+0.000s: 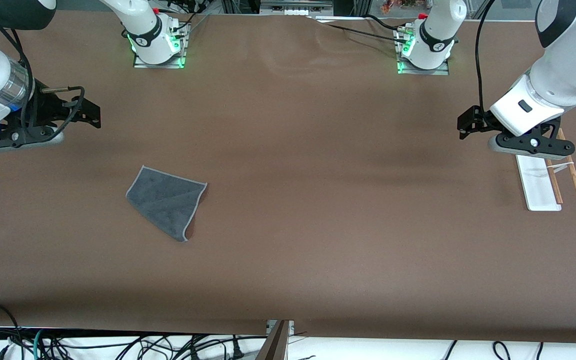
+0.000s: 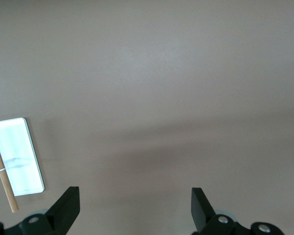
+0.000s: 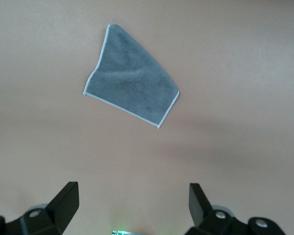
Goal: Pass towel and hang on rack
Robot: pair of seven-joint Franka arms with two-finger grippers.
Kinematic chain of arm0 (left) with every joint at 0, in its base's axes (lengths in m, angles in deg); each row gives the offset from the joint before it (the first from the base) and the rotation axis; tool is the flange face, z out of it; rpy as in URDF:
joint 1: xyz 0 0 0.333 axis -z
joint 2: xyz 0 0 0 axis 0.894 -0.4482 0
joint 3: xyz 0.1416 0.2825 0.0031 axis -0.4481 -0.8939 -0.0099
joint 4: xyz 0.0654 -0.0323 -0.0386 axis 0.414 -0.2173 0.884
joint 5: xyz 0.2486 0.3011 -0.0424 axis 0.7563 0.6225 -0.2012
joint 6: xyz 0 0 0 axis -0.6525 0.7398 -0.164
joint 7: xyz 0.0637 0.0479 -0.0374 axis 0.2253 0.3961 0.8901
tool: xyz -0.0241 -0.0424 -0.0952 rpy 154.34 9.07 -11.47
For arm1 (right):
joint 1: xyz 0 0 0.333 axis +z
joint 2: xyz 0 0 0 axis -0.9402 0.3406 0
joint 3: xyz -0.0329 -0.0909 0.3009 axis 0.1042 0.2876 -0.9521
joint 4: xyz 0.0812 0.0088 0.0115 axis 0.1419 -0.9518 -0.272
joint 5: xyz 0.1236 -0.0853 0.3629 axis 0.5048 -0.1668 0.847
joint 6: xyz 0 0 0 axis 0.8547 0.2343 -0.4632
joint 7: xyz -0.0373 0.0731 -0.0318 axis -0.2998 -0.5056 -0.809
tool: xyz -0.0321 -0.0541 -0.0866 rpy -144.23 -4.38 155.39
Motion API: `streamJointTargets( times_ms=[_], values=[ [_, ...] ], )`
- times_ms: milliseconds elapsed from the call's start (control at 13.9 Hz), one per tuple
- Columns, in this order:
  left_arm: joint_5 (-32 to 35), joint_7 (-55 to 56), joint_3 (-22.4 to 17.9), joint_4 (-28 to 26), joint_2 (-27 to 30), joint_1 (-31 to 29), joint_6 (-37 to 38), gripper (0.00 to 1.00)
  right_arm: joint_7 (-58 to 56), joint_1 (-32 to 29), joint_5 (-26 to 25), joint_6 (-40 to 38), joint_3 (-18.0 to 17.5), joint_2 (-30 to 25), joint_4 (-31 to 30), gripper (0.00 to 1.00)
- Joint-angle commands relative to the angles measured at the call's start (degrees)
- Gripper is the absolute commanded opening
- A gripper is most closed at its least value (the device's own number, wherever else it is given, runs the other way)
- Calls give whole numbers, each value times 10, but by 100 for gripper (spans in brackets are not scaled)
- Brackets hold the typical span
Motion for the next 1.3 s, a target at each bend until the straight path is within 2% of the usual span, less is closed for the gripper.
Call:
streamJointTargets(
  times_ms=[0, 1227],
  values=[
    [-11, -3, 1, 13, -6, -3, 7, 100, -11, -9, 6, -10, -6, 2, 9, 99],
    [-11, -3, 1, 13, -6, -3, 8, 100, -10, -8, 3, -5, -6, 12, 9, 99]
  ],
)
